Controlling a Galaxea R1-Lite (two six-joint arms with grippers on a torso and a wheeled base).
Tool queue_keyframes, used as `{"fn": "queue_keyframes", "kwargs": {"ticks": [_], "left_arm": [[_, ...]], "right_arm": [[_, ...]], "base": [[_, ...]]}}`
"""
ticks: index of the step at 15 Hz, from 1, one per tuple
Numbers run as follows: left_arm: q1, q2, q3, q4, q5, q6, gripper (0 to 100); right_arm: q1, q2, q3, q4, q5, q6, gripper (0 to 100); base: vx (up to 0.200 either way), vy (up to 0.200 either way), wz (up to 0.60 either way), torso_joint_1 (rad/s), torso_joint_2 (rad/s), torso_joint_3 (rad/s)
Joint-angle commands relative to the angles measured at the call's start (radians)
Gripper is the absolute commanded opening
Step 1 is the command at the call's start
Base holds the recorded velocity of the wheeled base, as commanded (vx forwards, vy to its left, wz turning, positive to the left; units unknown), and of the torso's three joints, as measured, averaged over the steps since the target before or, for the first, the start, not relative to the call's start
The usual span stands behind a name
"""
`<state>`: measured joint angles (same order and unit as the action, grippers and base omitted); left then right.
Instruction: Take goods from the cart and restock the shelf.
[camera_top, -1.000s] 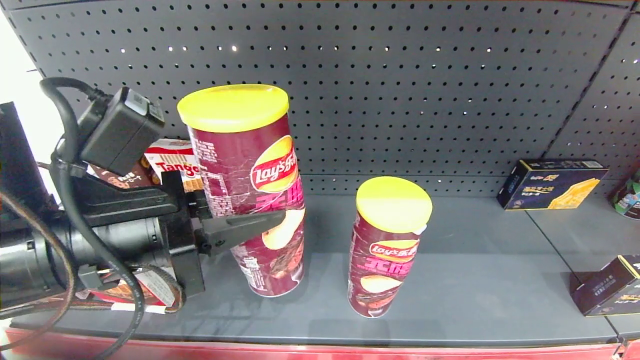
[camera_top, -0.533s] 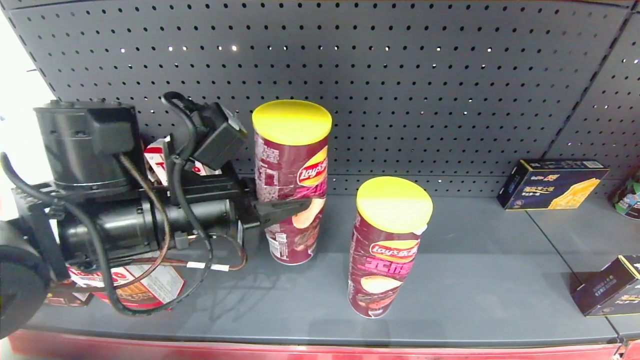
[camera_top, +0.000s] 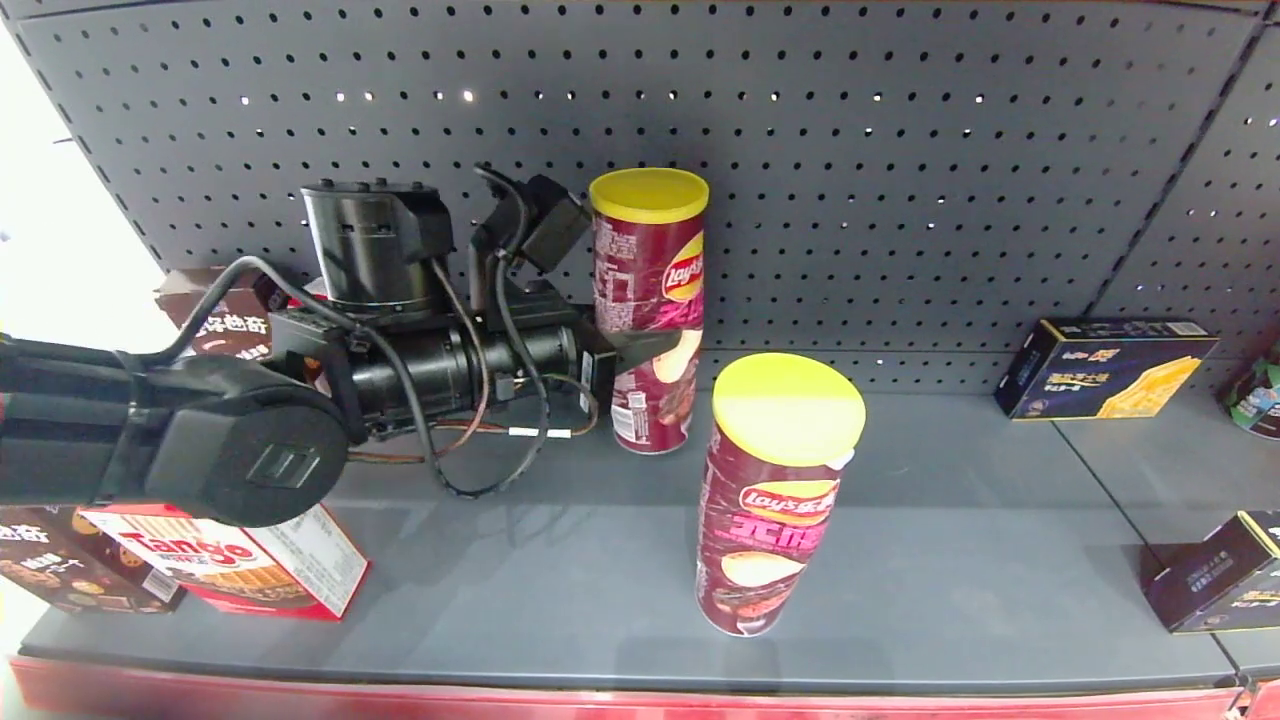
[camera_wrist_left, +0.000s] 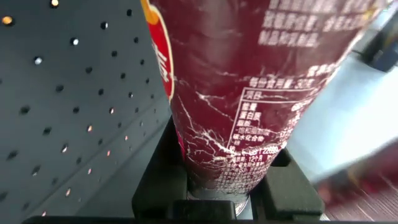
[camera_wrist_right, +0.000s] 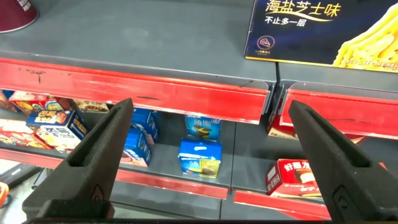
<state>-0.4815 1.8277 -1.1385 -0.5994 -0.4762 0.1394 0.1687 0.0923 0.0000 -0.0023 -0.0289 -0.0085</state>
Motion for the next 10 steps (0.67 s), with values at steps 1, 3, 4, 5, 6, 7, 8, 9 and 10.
{"fn": "queue_keyframes", "kwargs": {"ticks": [1, 3, 4, 5, 6, 7, 8, 9, 10], "left_arm": [[-0.002, 0.079, -0.027, -0.028, 0.001, -0.004, 0], [-0.008, 0.110, -0.032, -0.060, 0.001, -0.004, 0], [-0.008, 0.128, -0.037, -0.077, 0.001, -0.004, 0], [-0.008, 0.144, -0.044, -0.089, 0.002, -0.004, 0], [-0.008, 0.156, -0.052, -0.100, 0.002, -0.004, 0], [-0.009, 0.165, -0.056, -0.106, 0.002, -0.004, 0], [-0.009, 0.174, -0.063, -0.115, 0.004, -0.004, 0], [-0.011, 0.186, -0.064, -0.122, 0.005, 0.000, 0], [-0.011, 0.194, -0.060, -0.135, 0.005, 0.002, 0]], "right_arm": [[0.000, 0.004, 0.000, -0.001, 0.000, -0.001, 100], [0.000, 0.004, 0.000, -0.001, 0.000, -0.001, 100], [0.000, 0.004, 0.000, -0.001, 0.000, -0.001, 100], [0.000, 0.004, 0.000, -0.001, 0.000, -0.001, 100], [0.002, 0.004, 0.000, -0.001, 0.000, -0.001, 100], [0.000, 0.004, 0.000, -0.001, 0.000, -0.001, 100], [0.000, 0.004, 0.000, -0.001, 0.000, -0.001, 100], [0.000, 0.004, 0.000, -0.001, 0.000, -0.001, 100], [0.000, 0.004, 0.000, -0.001, 0.000, -0.001, 100]], "base": [[0.000, 0.000, 0.00, 0.000, 0.00, 0.000], [0.000, 0.000, 0.00, 0.000, 0.00, 0.000], [0.000, 0.000, 0.00, 0.000, 0.00, 0.000], [0.000, 0.000, 0.00, 0.000, 0.00, 0.000], [0.000, 0.000, 0.00, 0.000, 0.00, 0.000], [0.000, 0.000, 0.00, 0.000, 0.00, 0.000], [0.000, 0.000, 0.00, 0.000, 0.00, 0.000], [0.000, 0.000, 0.00, 0.000, 0.00, 0.000], [0.000, 0.000, 0.00, 0.000, 0.00, 0.000]]}}
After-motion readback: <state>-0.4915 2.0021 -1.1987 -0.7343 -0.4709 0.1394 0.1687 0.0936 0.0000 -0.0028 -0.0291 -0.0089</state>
